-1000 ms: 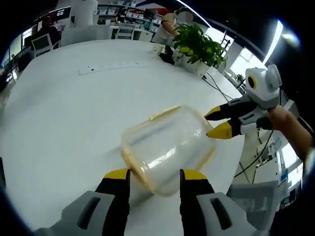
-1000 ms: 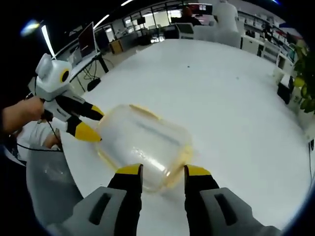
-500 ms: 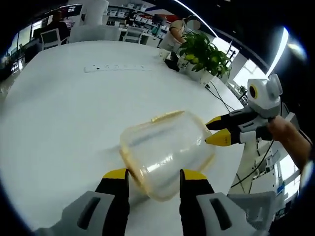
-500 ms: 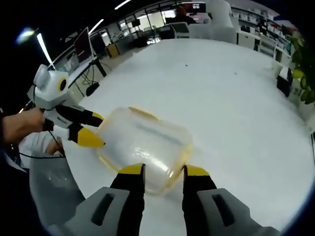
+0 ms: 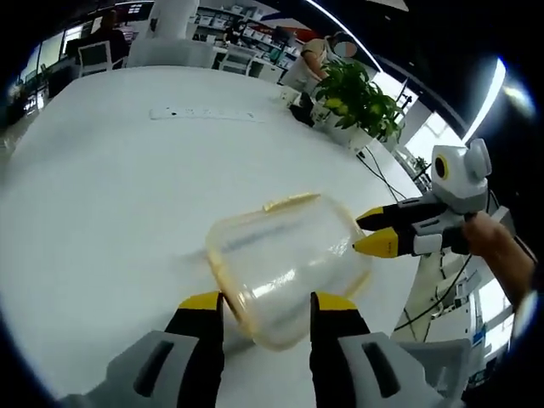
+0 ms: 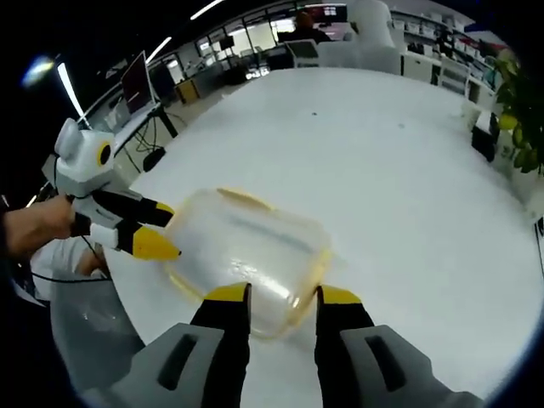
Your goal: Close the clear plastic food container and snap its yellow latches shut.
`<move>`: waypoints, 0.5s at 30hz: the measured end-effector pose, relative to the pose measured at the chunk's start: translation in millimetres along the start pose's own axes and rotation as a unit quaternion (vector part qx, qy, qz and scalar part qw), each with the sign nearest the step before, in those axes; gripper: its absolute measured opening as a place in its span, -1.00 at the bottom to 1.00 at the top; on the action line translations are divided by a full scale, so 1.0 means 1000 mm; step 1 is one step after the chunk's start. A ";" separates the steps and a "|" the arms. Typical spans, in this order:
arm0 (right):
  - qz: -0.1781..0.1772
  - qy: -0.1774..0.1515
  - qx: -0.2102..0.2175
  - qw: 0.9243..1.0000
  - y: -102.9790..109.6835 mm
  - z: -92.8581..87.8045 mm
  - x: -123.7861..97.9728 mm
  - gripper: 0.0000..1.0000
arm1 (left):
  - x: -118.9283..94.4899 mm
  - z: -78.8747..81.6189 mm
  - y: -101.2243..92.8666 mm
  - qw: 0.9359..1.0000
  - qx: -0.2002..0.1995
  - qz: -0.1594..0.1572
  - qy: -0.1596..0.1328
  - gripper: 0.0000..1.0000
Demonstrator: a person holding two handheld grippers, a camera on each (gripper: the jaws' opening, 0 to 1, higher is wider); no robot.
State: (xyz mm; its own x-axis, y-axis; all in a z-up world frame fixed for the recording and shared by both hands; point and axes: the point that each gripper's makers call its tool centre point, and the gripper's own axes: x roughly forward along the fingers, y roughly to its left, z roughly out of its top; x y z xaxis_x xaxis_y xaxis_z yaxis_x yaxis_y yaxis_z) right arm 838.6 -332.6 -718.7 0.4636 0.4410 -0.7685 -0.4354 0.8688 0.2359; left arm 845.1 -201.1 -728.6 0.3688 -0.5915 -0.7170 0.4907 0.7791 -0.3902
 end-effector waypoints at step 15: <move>-0.001 -0.001 0.004 1.000 0.023 -0.006 0.005 -0.49 | -0.017 -0.013 0.012 1.000 0.002 -0.003 0.007 -0.34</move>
State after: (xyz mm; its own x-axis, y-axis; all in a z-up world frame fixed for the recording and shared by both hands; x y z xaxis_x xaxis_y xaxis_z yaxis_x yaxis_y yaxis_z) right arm 826.6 -311.1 -720.6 0.4659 0.4390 -0.7683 -0.4284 0.8716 0.2382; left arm 834.4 -178.3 -728.6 0.3553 -0.5932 -0.7223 0.4966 0.7745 -0.3918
